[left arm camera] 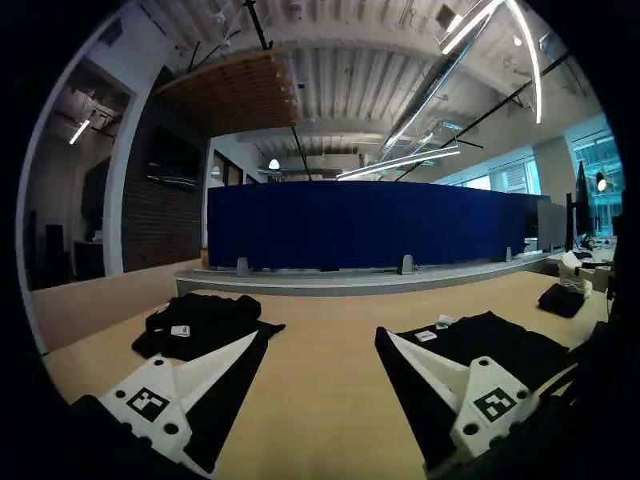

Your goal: Fold towel

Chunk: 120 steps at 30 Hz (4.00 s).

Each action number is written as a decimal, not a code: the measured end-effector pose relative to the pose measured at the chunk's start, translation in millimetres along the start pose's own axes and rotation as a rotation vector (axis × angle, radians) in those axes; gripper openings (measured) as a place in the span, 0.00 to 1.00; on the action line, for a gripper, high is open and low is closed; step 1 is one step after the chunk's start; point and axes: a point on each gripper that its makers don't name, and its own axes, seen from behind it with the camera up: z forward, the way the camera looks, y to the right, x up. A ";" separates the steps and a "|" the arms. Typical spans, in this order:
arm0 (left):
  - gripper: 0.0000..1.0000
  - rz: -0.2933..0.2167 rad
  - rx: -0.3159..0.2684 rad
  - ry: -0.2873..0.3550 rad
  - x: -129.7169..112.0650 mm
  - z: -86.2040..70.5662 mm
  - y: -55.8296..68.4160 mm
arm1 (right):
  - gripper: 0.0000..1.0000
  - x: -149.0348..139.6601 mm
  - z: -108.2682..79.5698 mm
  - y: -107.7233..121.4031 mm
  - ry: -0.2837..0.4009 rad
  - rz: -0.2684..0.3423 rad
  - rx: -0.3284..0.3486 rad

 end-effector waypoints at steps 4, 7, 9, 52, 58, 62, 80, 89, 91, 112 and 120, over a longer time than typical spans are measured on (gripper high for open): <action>1.00 0.000 0.000 0.000 -0.7 -0.1 0.1 | 1.00 0.2 0.9 -0.2 0.000 -0.001 0.000; 1.00 0.000 0.000 0.000 -0.6 -0.4 0.2 | 1.00 -0.1 1.4 -0.3 0.000 -0.001 0.000; 1.00 0.000 0.000 0.000 -0.7 -0.6 0.3 | 1.00 -0.4 1.5 -0.3 0.000 -0.001 0.000; 1.00 0.051 -0.054 -0.037 168.5 -12.7 12.1 | 1.00 172.6 -21.1 -0.4 -0.015 -0.057 0.008; 1.00 0.080 -0.089 -0.083 180.4 -10.4 18.3 | 1.00 190.2 -21.9 -2.5 -0.051 -0.069 0.030; 1.00 0.097 -0.125 -0.114 183.1 -7.2 24.6 | 1.00 193.3 -20.8 -12.6 -0.090 -0.098 0.078; 1.00 0.225 -0.419 -0.329 149.7 -17.5 77.7 | 1.00 153.9 -44.2 -79.7 -0.400 -0.256 0.468; 1.00 0.257 -0.478 -0.379 131.7 -21.0 90.5 | 1.00 139.3 -42.8 -84.7 -0.439 -0.270 0.495; 1.00 0.259 -0.484 -0.386 126.9 -21.7 92.3 | 1.00 133.8 -43.5 -84.8 -0.447 -0.277 0.498; 1.00 0.313 -0.566 -0.549 0.9 -42.2 112.6 | 1.00 32.3 -50.0 -89.3 -0.570 -0.312 0.530; 1.00 0.324 -0.595 -0.634 -50.3 -47.7 117.3 | 1.00 -14.0 -54.7 -90.3 -0.638 -0.297 0.543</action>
